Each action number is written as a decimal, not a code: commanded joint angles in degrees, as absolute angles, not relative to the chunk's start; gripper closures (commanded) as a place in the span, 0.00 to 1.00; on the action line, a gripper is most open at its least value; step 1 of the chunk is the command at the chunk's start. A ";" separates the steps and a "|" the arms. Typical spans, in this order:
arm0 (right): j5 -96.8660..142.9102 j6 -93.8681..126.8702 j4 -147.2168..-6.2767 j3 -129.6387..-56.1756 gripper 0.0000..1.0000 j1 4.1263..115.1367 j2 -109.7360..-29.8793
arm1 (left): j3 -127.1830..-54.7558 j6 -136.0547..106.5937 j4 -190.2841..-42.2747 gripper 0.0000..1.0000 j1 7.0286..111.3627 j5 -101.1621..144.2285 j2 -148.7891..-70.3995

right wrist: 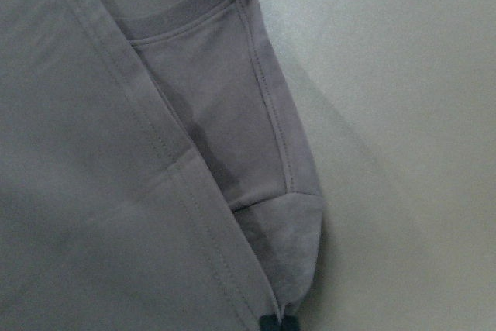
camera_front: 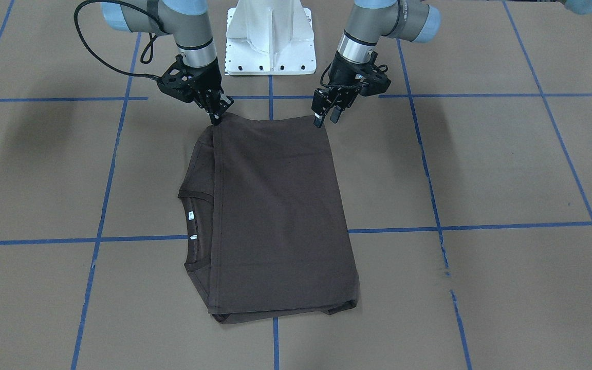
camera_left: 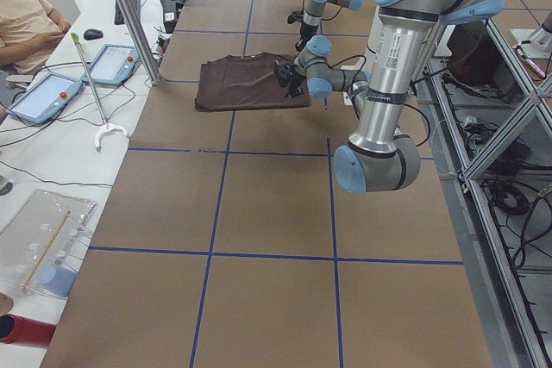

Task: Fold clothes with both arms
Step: 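Grasp the near corner with the left gripper while the right gripper holds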

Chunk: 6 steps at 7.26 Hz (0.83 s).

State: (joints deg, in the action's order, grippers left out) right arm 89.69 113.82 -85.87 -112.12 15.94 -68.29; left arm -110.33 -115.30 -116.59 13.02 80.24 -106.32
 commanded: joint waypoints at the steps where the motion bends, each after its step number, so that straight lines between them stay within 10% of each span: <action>1: 89.74 113.82 -85.87 -112.06 1.00 15.91 -68.29 | -109.34 -116.02 -116.46 0.35 11.26 79.54 -106.26; 6: 89.65 113.82 -85.87 -112.15 1.00 15.91 -68.29 | -108.28 -116.02 -116.28 0.40 8.44 79.54 -107.05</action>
State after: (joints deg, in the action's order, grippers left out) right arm 89.65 113.82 -85.87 -112.15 15.91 -68.24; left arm -108.58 -116.05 -116.30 8.55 79.54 -106.76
